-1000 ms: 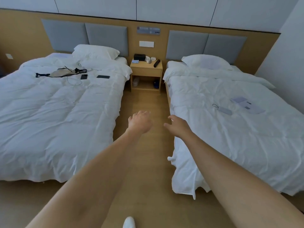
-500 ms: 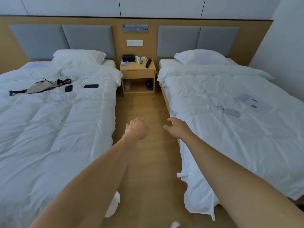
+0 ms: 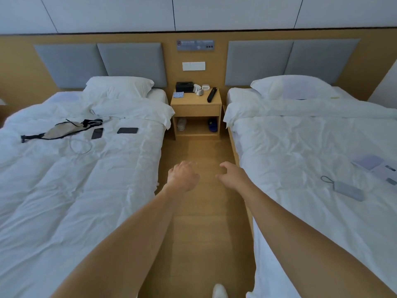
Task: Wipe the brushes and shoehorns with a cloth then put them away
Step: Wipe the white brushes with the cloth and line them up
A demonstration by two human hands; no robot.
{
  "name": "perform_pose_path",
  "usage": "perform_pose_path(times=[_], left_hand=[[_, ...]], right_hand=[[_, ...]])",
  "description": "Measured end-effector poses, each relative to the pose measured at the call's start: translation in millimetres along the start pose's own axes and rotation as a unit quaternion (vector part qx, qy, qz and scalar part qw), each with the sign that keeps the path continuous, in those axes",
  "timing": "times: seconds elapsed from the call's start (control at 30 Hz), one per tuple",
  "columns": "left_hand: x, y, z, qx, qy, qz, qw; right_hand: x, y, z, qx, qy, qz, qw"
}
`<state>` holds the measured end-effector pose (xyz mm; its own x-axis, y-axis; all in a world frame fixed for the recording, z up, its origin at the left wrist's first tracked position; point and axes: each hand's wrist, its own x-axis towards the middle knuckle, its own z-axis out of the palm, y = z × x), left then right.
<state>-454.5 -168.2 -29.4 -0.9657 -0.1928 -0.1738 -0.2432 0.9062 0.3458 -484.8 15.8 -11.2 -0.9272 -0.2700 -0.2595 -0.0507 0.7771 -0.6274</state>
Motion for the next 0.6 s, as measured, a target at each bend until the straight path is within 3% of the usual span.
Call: perform_pose_path(times=[0.23, 0.43, 0.6], left_hand=[[103.3, 26.5, -24.5, -0.030, 0.051, -0.002, 0.998], [168.5, 42.0, -43.2, -0.059, 0.149, 0.032, 0.987], [229.1, 39.0, -52.6, -0.067, 0.181, 0.052, 0.980]], right_hand=[[107.2, -4.8, -47.7, 0.023, 0.013, -0.013, 1.000], [171.9, -19.3, -73.3, 0.071, 0.068, -0.041, 0.994], [224.4, -20.3, -84.2, 0.151, 0.117, 0.004, 0.982]])
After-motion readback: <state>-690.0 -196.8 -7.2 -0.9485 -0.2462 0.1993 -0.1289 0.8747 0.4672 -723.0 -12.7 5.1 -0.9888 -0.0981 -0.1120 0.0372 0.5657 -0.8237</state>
